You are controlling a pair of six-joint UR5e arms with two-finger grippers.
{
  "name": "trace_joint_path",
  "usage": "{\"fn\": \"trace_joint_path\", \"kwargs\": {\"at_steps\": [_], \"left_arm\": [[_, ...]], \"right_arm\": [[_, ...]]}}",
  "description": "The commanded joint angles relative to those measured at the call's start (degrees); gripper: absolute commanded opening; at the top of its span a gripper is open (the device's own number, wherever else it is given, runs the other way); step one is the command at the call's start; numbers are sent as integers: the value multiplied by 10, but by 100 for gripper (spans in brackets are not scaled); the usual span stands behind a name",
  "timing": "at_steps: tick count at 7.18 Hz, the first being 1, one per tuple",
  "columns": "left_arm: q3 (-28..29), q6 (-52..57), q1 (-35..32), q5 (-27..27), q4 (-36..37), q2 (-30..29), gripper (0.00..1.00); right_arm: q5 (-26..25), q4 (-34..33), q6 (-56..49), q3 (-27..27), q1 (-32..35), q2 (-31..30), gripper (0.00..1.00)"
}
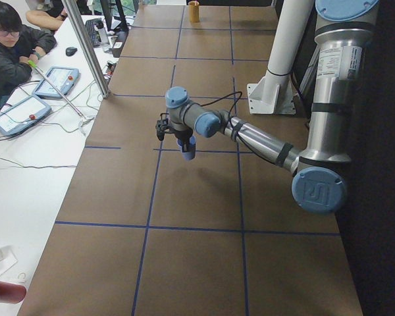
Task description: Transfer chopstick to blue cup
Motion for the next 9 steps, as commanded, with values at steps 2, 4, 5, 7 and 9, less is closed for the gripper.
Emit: {"fn": "trace_joint_path", "kwargs": {"at_steps": [2,4,5,7,9], "left_arm": [[22,-169,90,4,160,-251,0],[120,-289,178,79,60,-329,0],[190,-330,195,96,-7,-365,0],[266,-348,230,128,-71,-401,0],[267,-351,255,129,-77,-401,0]], "right_arm": [[8,1,13,4,0,-1,100],[8,2,14,5,0,3,100],[9,1,14,5,0,3,100],[8,1,14,9,0,4,100],[9,1,14,10,0,3,100]]}}
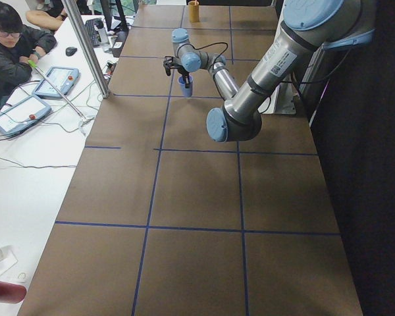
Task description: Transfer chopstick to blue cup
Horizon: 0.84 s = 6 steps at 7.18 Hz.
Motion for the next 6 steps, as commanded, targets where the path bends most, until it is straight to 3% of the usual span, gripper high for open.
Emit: {"fn": "trace_joint_path", "kwargs": {"at_steps": [1,2,3,4,5,6], "left_arm": [[5,-2,19,3,-7,1,0],[6,-1,21,4,-10,2,7],[7,-1,24,14,-27,8,32],[6,0,28,19,-39,13,81],[-1,-1,27,19,-38,13,100],[-8,-2,26,19,-37,14,100]], "right_arm": [[0,0,0,1,0,-1,100],[0,0,0,1,0,-1,100],[0,0,0,1,0,-1,100],[0,0,0,1,0,1,100],[0,0,-1,1,0,2,100],[0,0,-1,1,0,2,100]]}}
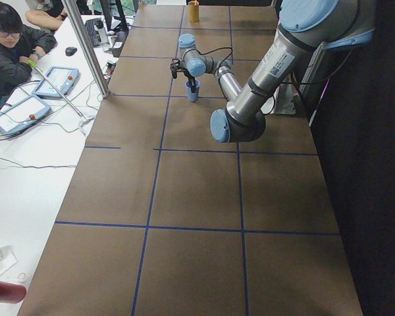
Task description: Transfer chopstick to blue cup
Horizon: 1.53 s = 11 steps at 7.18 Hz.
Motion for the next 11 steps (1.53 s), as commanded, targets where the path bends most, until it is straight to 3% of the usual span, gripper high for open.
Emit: {"fn": "trace_joint_path", "kwargs": {"at_steps": [1,2,4,5,6,9,11], "left_arm": [[-13,-1,-2,1,0,2,100],[-33,0,-10,-2,4,4,100],[-134,23,-48,-21,66,63,100],[-162,65,-84,-62,117,69,100],[-188,99,-106,-70,145,85,100],[-214,112,-127,-70,147,120,100],[-234,112,-129,-71,148,132,100]], "right_arm": [[2,0,0,1,0,1,100],[2,-1,-2,-2,0,-1,100],[-10,4,-6,8,10,-18,100],[-47,51,-3,6,11,-34,100],[-82,98,-3,2,11,-44,100],[-77,113,-54,-24,14,-28,100],[-45,112,-58,-63,20,-27,100]]}}
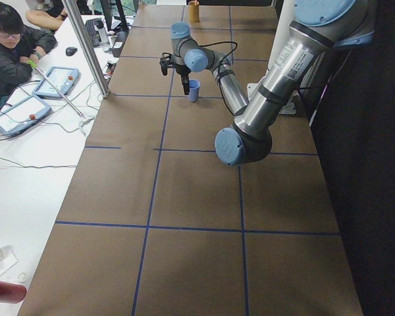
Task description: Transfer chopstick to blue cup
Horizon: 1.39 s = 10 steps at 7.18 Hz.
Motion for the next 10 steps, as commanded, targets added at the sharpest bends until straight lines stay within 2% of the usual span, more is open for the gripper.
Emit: {"fn": "trace_joint_path", "kwargs": {"at_steps": [1,2,3,4,5,7,10], "left_arm": [[-16,0,-2,-1,3,6,100],[-24,0,-5,-1,3,8,100],[-36,0,-6,-1,3,22,100],[-39,0,-6,-1,3,23,100],[-39,0,-6,-1,2,24,100],[-40,0,-7,-1,2,24,100],[-47,0,-6,-2,2,25,100]], "right_arm": [[18,0,-9,-31,5,19,100],[15,-1,-9,-39,5,56,100],[14,-2,-16,-75,5,96,100],[6,-2,-49,-111,4,111,100],[-4,-2,-105,-132,4,112,100],[-6,-6,-118,-132,5,96,100],[-61,-12,-141,-133,-1,69,100]]}}
